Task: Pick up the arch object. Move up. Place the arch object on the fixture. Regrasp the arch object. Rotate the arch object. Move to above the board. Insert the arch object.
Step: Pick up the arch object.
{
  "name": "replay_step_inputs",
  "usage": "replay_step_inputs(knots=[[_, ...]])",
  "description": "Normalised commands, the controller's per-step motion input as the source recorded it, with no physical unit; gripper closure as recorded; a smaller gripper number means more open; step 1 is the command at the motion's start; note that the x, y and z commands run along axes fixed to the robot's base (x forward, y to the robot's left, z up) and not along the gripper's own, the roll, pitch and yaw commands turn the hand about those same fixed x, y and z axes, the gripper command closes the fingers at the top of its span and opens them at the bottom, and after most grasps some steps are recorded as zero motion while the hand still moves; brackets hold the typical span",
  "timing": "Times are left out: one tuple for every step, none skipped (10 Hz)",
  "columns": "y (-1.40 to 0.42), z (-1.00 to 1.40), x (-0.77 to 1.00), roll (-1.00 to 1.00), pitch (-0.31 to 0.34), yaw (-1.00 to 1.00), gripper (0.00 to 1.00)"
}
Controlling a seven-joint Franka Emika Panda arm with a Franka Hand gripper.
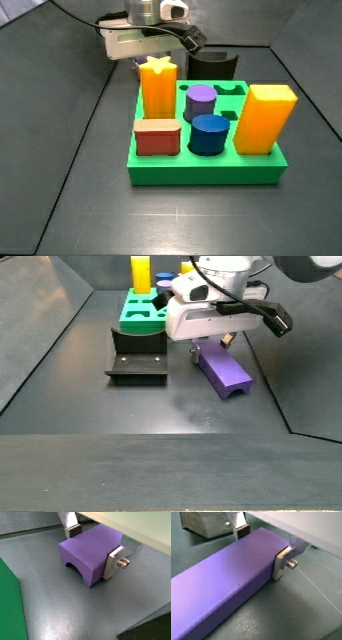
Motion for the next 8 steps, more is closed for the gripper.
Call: replay_step_inputs(knots=[[0.00,0.00,0.00,0.00,0.000,0.00,1.00],[0.00,0.00,0.00,0.00,0.000,0.00,1.00],[0.00,0.00,0.00,0.00,0.000,0.00,1.00],[0.00,0.00,0.00,0.00,0.000,0.00,1.00],[0.00,0.00,0.00,0.00,0.000,0.00,1.00],[0.00,0.00,0.00,0.00,0.000,0.00,1.00],[0.00,0.00,0.00,0.00,0.000,0.00,1.00],[0.00,0.00,0.00,0.00,0.000,0.00,1.00]])
